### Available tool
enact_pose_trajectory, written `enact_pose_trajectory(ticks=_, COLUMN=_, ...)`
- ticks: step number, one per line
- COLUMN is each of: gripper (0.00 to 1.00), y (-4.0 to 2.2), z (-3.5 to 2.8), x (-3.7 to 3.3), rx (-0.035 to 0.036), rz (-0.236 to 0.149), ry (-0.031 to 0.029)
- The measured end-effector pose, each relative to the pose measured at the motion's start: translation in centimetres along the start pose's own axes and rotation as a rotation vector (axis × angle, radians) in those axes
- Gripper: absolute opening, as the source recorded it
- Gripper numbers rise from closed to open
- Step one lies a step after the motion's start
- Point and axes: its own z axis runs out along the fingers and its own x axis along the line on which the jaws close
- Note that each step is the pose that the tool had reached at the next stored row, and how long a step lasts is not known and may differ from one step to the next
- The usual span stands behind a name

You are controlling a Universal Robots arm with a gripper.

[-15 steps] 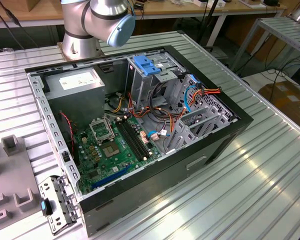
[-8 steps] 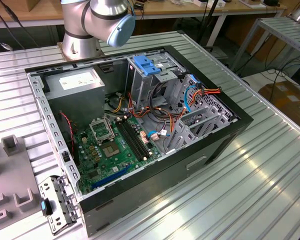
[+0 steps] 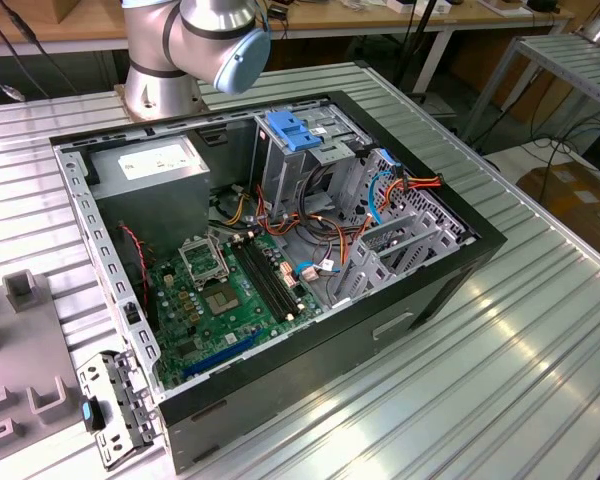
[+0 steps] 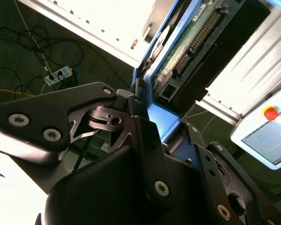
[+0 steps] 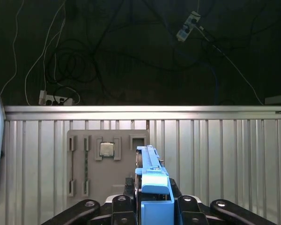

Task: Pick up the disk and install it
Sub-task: 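Pick up the disk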

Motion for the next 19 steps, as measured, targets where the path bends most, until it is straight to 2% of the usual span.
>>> enact_pose_trajectory(ticks=12, gripper=0.37, y=-0.7, z=-0.03, x=-0.01, rx=0.0001, rz=0.0, ry=-0.0001)
enact_pose_trajectory(ticks=16, gripper=0.37, y=-1.16, z=-0.05, x=-0.01, rx=0.0002, rz=0.0, ry=-0.0001)
enact_pose_trajectory(ticks=19, gripper=0.37, y=-1.75, z=-0.08, x=-0.01, rx=0.0001, rz=0.0, ry=-0.0001)
